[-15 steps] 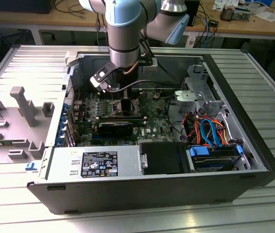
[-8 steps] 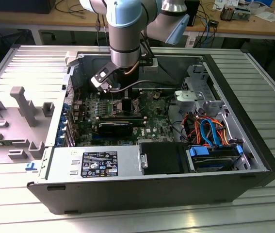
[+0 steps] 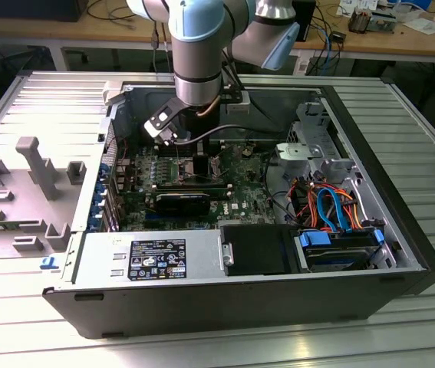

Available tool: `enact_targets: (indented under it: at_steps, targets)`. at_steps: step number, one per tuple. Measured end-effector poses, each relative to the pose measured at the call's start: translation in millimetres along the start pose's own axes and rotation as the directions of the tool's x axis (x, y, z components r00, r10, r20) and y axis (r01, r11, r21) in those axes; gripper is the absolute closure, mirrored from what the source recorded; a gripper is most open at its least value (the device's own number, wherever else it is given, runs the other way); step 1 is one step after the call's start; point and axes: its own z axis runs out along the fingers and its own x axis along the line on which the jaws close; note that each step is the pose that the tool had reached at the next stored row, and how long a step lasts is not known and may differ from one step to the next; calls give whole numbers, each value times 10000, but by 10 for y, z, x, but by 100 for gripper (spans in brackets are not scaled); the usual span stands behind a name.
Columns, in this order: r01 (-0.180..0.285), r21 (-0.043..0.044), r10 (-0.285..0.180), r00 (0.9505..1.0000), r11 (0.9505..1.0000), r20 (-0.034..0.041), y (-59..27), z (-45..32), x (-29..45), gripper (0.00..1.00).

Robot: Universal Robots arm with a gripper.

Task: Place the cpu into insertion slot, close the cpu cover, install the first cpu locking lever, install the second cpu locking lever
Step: 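Place the cpu into insertion slot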

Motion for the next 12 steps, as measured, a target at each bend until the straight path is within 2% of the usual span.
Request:
enact_targets:
  at_steps: [4, 6, 7, 8, 9, 12]
  targets:
    - [-1, -2, 1, 10000, 10000, 0, 0, -2, 1, 33]
    - [-1, -1, 1, 10000, 10000, 1, 0, -3, 1, 45]
    - [-1, -1, 1, 10000, 10000, 1, 0, -3, 1, 45]
    - [4, -4, -4, 10000, 10000, 49, 1, -1, 3, 45]
    - [24, -6, -24, 9999, 10000, 136, 6, -2, 1, 45]
    - [107, -8, -107, 9998, 9999, 143, 7, -3, 1, 45]
